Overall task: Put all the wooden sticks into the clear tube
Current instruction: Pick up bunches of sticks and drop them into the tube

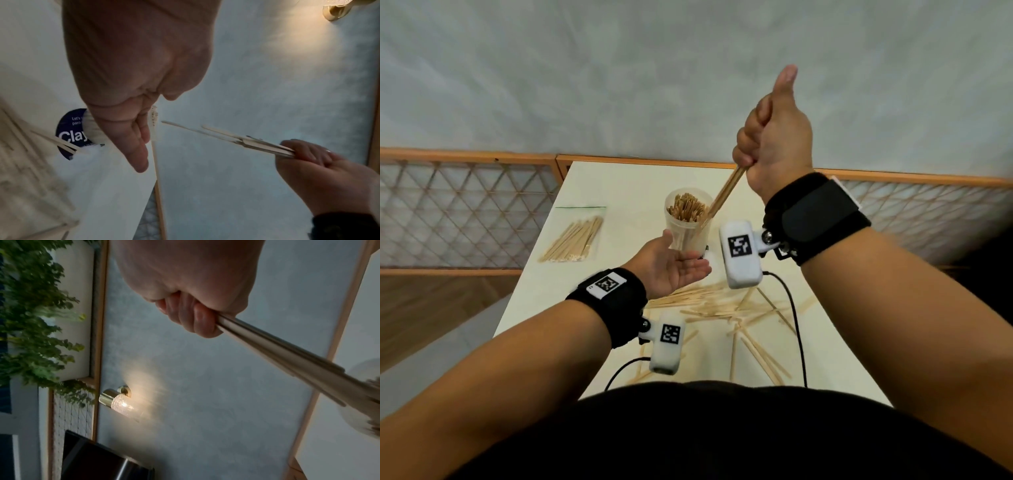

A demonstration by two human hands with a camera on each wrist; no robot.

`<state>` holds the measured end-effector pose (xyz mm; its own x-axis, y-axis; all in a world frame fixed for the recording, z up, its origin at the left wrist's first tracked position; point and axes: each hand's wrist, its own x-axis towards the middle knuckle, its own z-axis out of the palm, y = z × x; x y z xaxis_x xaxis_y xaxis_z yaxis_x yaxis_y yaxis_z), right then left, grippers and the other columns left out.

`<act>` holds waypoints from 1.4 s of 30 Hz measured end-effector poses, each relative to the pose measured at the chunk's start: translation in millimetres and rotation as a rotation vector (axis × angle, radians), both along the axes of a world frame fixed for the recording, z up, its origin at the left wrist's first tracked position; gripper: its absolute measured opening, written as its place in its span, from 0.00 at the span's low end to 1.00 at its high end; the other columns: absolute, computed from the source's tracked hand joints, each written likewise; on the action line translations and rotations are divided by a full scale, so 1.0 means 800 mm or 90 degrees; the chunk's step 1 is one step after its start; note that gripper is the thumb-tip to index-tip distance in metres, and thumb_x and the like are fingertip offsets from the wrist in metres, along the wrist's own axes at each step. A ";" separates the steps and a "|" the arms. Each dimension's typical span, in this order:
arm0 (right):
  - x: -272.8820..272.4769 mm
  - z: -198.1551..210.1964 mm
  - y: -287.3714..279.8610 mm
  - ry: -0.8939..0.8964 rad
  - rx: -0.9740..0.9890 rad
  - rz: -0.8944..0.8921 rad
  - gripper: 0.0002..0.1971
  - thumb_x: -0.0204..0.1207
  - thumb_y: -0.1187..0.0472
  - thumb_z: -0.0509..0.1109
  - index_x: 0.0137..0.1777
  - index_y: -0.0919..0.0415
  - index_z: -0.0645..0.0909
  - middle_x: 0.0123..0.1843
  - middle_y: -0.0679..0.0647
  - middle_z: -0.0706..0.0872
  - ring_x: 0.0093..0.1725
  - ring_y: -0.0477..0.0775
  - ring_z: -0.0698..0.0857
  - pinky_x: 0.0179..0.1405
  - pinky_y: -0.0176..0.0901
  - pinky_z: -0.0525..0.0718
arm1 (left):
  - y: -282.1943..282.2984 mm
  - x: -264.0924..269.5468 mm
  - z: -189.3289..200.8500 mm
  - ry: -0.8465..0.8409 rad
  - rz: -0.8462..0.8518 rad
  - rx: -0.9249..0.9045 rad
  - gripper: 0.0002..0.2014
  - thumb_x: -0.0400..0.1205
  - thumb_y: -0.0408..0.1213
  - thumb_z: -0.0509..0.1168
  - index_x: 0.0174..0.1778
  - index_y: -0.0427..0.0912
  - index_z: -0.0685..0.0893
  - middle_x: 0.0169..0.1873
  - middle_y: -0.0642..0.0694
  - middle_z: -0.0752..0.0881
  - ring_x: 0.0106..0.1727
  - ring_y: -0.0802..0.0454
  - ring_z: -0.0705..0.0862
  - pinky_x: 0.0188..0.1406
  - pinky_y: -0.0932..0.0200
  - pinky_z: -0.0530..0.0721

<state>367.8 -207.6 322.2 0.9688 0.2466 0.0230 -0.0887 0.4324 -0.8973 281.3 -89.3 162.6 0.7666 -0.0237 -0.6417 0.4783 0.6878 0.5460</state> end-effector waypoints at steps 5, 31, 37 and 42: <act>-0.021 -0.050 0.017 0.066 -0.040 0.046 0.27 0.85 0.42 0.53 0.28 0.57 0.67 0.19 0.53 0.65 0.18 0.52 0.62 0.21 0.40 0.63 | -0.012 0.007 0.029 0.002 0.015 0.018 0.23 0.89 0.40 0.45 0.46 0.28 0.81 0.33 0.38 0.87 0.29 0.48 0.88 0.30 0.57 0.89; 0.010 -0.096 -0.026 -0.381 -0.562 0.007 0.16 0.86 0.52 0.55 0.45 0.64 0.74 0.40 0.54 0.89 0.28 0.51 0.83 0.32 0.43 0.83 | -0.022 0.008 0.066 -0.306 -0.288 0.568 0.10 0.88 0.44 0.55 0.46 0.41 0.72 0.30 0.48 0.71 0.27 0.55 0.68 0.23 0.64 0.68; 0.018 -0.093 -0.036 -0.332 -0.599 0.120 0.13 0.86 0.57 0.58 0.45 0.61 0.80 0.37 0.46 0.83 0.29 0.45 0.79 0.29 0.34 0.76 | -0.018 0.007 0.049 -0.335 -0.265 0.541 0.14 0.89 0.47 0.50 0.45 0.45 0.75 0.29 0.50 0.69 0.22 0.59 0.64 0.21 0.66 0.63; 0.031 -0.088 -0.061 -0.231 -0.459 0.292 0.07 0.73 0.74 0.72 0.42 0.62 0.85 0.32 0.53 0.87 0.32 0.50 0.85 0.38 0.42 0.87 | 0.005 0.005 0.028 -0.293 -0.311 0.530 0.17 0.89 0.47 0.50 0.39 0.44 0.73 0.26 0.52 0.68 0.25 0.57 0.63 0.25 0.64 0.60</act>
